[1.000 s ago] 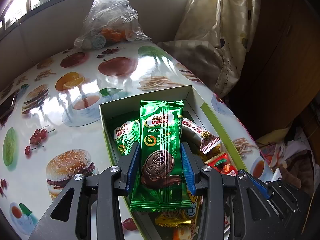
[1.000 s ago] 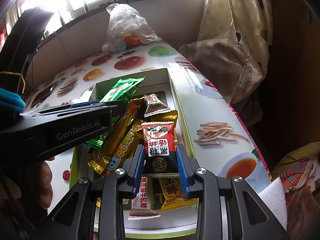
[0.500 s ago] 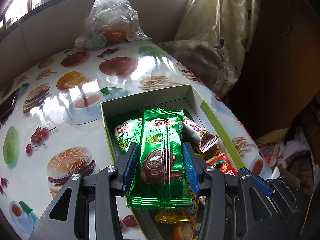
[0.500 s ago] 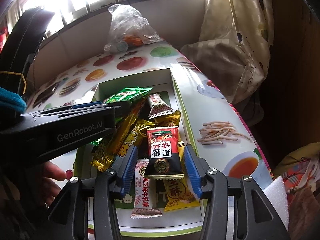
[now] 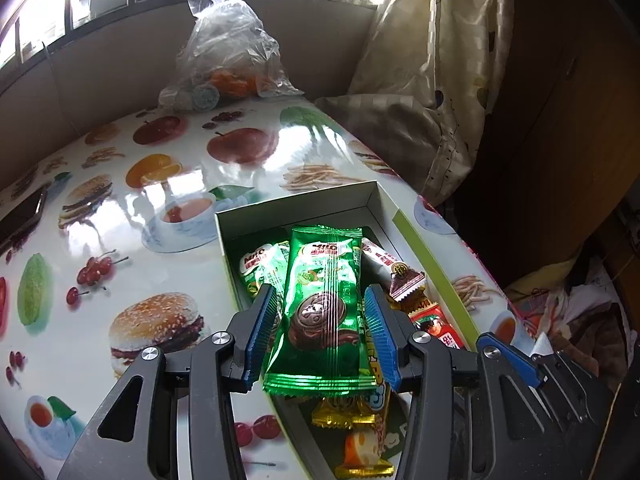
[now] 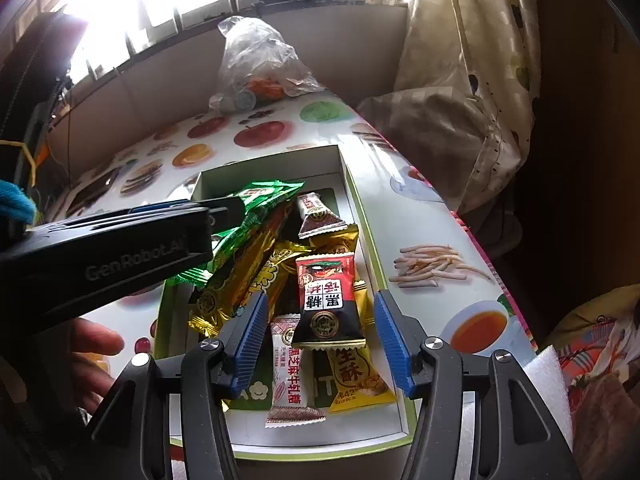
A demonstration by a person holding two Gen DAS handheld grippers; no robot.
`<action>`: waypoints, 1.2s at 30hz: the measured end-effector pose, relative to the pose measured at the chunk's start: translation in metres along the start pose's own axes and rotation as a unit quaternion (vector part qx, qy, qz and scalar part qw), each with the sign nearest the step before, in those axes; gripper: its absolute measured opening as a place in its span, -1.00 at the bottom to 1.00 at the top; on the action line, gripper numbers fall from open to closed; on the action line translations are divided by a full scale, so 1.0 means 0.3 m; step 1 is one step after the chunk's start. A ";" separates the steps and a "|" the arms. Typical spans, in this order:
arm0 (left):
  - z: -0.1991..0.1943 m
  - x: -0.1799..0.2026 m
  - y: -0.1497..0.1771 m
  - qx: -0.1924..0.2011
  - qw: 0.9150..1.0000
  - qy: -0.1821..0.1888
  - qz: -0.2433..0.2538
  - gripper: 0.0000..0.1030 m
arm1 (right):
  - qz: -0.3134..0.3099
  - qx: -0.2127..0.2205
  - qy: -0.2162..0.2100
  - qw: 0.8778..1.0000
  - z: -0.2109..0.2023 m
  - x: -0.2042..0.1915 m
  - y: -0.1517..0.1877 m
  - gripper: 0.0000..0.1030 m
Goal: Organize snacks
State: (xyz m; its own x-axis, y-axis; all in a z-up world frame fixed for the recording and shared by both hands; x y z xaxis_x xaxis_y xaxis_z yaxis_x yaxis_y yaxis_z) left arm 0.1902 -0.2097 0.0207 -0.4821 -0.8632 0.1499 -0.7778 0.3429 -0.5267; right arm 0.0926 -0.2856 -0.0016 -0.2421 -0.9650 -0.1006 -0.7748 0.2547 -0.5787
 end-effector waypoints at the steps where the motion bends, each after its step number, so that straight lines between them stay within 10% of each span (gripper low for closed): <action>1: -0.009 -0.001 0.003 0.002 1.000 -0.001 0.000 -0.09 | 0.001 0.003 0.001 1.000 -0.005 0.001 0.000 0.08; 23: -0.254 -0.063 0.219 0.061 0.997 -0.040 -0.007 -0.08 | -0.028 0.051 0.016 0.998 -0.171 -0.066 0.097 0.10; 36: -0.207 -0.098 0.464 0.008 0.998 -0.058 -0.009 -0.08 | -0.033 0.025 0.031 0.999 -0.200 -0.059 0.262 0.11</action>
State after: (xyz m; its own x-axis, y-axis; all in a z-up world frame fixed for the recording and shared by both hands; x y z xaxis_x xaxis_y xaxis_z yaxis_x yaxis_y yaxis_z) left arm 0.0710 -0.1136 -0.0052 -0.4177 -0.9064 0.0622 -0.7791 0.3221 -0.5378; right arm 0.0009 -0.2447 0.0034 -0.2292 -0.9733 -0.0109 -0.7601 0.1860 -0.6227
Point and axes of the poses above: each gripper's, at about its wrist camera, not at the fingertips, and z roughly the way its jaws point, x to its right, y to its underside, the point moved 5 cm from there along z, roughly the way its jaws point, and after that the axes turned 5 degrees about -x, right-handed, at the moved point
